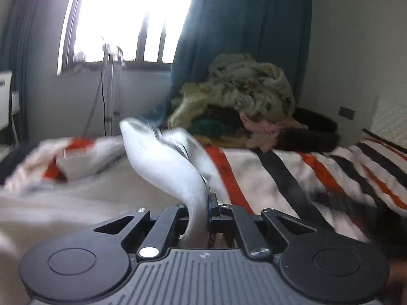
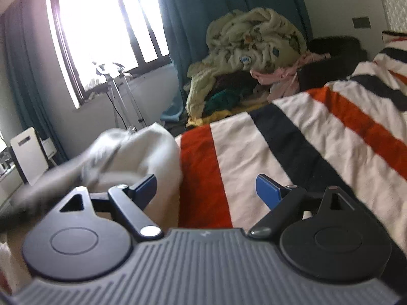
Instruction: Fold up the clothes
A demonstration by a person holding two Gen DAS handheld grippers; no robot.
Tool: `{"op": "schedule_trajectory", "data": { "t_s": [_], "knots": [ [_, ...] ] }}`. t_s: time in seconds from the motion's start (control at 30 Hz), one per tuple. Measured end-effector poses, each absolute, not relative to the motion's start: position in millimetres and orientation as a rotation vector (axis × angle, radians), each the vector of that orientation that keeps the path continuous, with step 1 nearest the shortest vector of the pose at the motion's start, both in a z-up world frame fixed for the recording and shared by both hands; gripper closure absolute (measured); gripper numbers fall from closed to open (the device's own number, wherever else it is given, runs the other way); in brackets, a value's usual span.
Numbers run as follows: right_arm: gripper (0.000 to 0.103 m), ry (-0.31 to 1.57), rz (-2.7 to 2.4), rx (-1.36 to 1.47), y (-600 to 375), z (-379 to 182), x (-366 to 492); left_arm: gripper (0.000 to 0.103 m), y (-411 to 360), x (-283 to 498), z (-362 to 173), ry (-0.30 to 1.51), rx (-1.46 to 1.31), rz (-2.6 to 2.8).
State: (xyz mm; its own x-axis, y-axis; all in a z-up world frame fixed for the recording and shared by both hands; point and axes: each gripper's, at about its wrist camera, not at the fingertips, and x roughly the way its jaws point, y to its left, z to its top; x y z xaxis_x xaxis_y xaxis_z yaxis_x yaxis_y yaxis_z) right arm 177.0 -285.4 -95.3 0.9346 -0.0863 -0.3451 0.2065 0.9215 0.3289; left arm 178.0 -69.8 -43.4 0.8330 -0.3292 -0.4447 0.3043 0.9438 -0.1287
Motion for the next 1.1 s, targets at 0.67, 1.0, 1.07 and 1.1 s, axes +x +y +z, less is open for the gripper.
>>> {"op": "schedule_trajectory", "data": {
  "t_s": [0.67,1.0,1.07,1.1],
  "knots": [
    [0.016,0.453,0.085,0.413,-255,-91,123,0.032,-4,87,-31,0.557,-0.189,-0.263],
    [0.016,0.608,0.234,0.422,-227,-86,244,0.026,45,86,-7,0.441,-0.196,-0.244],
    [0.017,0.629,0.240,0.393,-216,-86,285,0.026,55,97,-14,0.456,-0.219,-0.240],
    [0.017,0.632,0.231,0.368,-210,-86,305,0.026,59,105,-18,0.463,-0.224,-0.236]
  ]
}}
